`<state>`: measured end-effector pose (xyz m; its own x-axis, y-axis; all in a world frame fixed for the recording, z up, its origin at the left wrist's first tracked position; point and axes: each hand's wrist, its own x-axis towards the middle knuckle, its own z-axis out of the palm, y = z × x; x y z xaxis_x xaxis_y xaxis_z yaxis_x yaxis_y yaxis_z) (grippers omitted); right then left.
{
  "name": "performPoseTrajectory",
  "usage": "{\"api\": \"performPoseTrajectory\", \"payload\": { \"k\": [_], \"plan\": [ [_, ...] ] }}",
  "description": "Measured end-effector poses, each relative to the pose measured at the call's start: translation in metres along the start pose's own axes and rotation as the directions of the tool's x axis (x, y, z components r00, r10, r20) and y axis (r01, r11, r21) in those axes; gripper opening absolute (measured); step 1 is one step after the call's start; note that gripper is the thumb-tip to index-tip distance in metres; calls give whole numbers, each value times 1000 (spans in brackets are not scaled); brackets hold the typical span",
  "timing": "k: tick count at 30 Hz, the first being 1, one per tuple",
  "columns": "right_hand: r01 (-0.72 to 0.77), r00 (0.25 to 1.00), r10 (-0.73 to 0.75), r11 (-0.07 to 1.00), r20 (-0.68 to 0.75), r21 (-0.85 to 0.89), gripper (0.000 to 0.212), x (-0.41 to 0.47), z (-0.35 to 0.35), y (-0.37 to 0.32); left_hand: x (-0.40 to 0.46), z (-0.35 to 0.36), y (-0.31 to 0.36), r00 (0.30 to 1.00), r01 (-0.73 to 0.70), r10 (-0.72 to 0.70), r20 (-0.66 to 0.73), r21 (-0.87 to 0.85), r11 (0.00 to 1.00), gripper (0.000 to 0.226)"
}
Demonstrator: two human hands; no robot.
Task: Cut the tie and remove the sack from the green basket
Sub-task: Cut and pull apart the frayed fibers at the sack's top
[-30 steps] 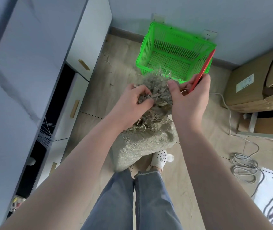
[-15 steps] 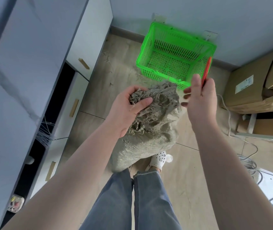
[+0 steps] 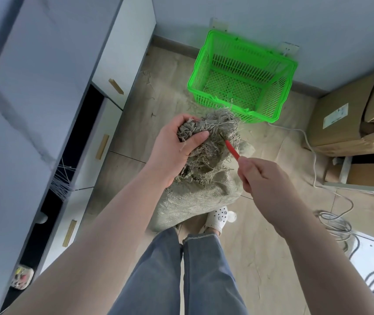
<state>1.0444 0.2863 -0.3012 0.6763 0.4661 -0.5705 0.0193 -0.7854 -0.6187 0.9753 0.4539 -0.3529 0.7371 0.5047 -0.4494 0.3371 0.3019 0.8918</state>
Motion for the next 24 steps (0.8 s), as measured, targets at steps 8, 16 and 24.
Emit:
{"api": "performPoseTrajectory", "payload": {
  "k": [8, 16, 24],
  "plan": [
    [-32, 999, 32, 999, -34, -15, 47, 11, 8, -3, 0, 1, 0, 998, -58, 58, 3, 85, 995, 22],
    [-42, 994, 48, 997, -93, 66, 49, 12, 15, -7, 4, -1, 3, 998, -59, 59, -1, 89, 994, 25],
    [-75, 997, 73, 901, 21, 428, 44, 19, 27, -18, 2, 16, 0, 986, 120, -115, 122, -37, 992, 31]
  ]
}}
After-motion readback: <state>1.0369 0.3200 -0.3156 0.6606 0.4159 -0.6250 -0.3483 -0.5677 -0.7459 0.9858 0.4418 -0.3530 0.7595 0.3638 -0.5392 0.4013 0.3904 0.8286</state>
